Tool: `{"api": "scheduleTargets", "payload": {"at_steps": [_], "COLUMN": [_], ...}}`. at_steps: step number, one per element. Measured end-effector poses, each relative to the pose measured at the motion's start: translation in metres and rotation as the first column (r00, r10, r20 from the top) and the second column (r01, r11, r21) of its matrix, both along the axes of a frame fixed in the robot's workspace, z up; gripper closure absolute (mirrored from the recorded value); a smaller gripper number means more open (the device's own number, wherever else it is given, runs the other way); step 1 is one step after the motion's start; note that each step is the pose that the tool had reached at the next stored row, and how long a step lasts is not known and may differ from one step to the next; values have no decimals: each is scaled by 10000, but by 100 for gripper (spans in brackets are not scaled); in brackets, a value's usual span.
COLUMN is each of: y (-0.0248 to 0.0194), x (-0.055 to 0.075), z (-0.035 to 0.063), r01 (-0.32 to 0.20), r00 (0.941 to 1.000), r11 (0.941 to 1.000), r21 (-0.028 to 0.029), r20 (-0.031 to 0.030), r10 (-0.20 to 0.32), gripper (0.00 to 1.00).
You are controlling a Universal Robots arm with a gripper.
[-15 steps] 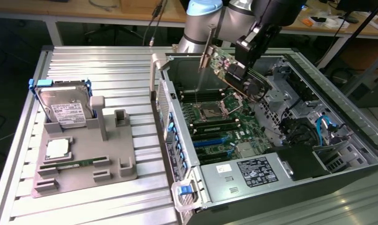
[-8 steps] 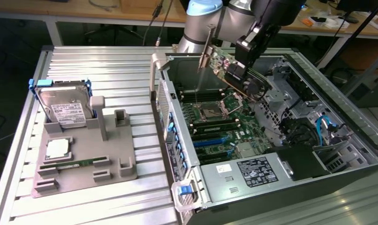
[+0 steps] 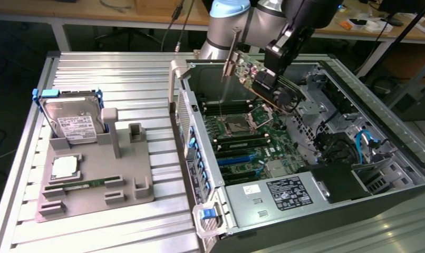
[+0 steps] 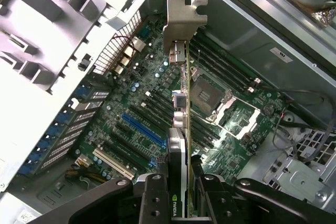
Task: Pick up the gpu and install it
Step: 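Insert the gpu into the slot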
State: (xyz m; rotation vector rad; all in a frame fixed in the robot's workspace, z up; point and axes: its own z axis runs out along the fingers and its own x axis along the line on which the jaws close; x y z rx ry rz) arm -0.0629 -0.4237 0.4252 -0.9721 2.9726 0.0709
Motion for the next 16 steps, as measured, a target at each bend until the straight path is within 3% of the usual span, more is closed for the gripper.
{"api": "scheduleTargets", "payload": {"at_steps": [16], "y": [26], "x": [0], "z": [0], "r01": [-416], "r00": [9991], "r11": [9991], "r21": [0], "r20": [0], "r10": [416], "gripper": [73]}}
